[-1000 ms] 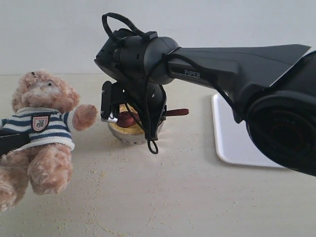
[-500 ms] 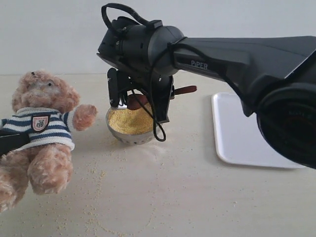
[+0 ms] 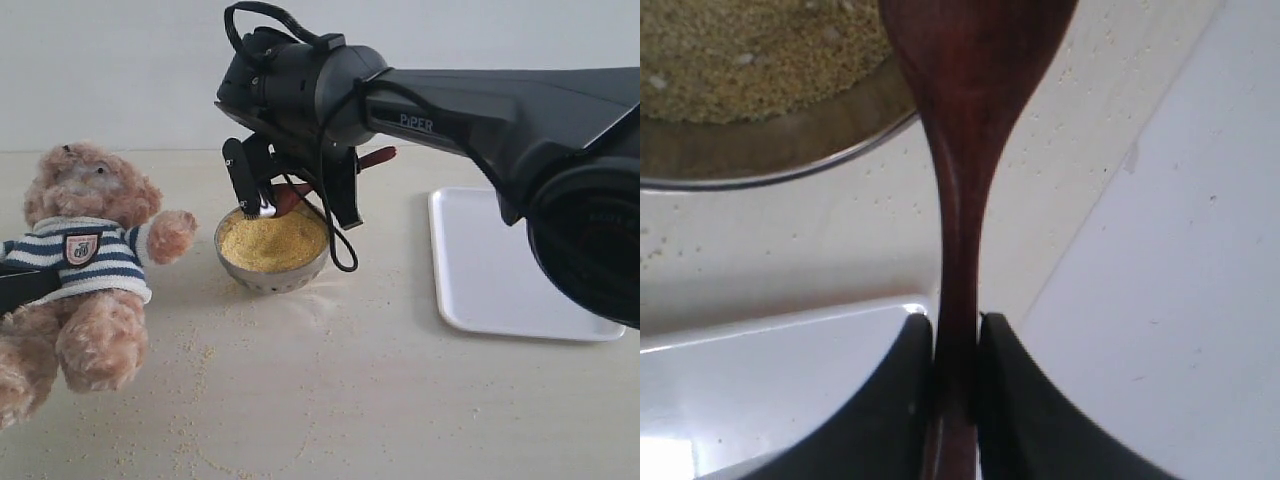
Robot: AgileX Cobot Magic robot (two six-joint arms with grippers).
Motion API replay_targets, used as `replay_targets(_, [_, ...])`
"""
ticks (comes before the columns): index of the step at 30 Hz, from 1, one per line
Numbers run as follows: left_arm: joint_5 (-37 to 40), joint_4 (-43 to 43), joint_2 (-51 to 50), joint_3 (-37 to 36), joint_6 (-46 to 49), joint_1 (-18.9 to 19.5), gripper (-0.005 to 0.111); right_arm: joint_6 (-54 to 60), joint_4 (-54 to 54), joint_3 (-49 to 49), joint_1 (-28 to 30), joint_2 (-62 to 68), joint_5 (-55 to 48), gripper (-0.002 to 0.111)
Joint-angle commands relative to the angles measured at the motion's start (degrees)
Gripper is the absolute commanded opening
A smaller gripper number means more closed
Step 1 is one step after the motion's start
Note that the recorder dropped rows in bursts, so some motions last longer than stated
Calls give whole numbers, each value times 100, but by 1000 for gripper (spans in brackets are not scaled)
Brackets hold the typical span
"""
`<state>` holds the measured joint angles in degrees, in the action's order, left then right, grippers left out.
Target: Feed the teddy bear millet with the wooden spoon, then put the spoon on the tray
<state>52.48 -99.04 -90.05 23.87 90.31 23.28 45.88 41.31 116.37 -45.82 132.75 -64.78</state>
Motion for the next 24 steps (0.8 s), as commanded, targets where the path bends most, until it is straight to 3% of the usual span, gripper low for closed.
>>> replay_targets(1, [174, -90, 54, 17, -28, 17, 5, 167, 72, 22, 13, -83, -30, 0])
replay_targets(11, [151, -90, 54, 17, -7, 17, 5, 638, 145, -774, 2, -83, 11, 0])
replay_targets(24, [89, -90, 54, 17, 22, 17, 5, 455, 202, -787, -235, -92, 295, 0])
